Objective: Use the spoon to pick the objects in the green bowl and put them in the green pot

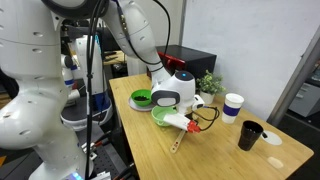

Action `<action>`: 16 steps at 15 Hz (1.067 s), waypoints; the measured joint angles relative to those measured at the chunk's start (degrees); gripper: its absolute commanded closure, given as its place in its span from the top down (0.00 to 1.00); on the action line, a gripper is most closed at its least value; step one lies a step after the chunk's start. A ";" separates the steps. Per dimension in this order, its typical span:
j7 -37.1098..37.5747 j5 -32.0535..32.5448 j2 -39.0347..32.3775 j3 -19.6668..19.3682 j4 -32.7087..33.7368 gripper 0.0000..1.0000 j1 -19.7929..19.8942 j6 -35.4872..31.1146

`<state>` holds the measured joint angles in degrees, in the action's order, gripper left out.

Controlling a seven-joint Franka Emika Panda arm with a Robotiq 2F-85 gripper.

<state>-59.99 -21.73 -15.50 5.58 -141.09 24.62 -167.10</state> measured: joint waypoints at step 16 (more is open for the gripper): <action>21.51 38.41 13.75 -17.79 -4.57 0.06 -9.35 1.76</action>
<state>-38.48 16.68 -1.75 -12.21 -145.66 15.27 -165.34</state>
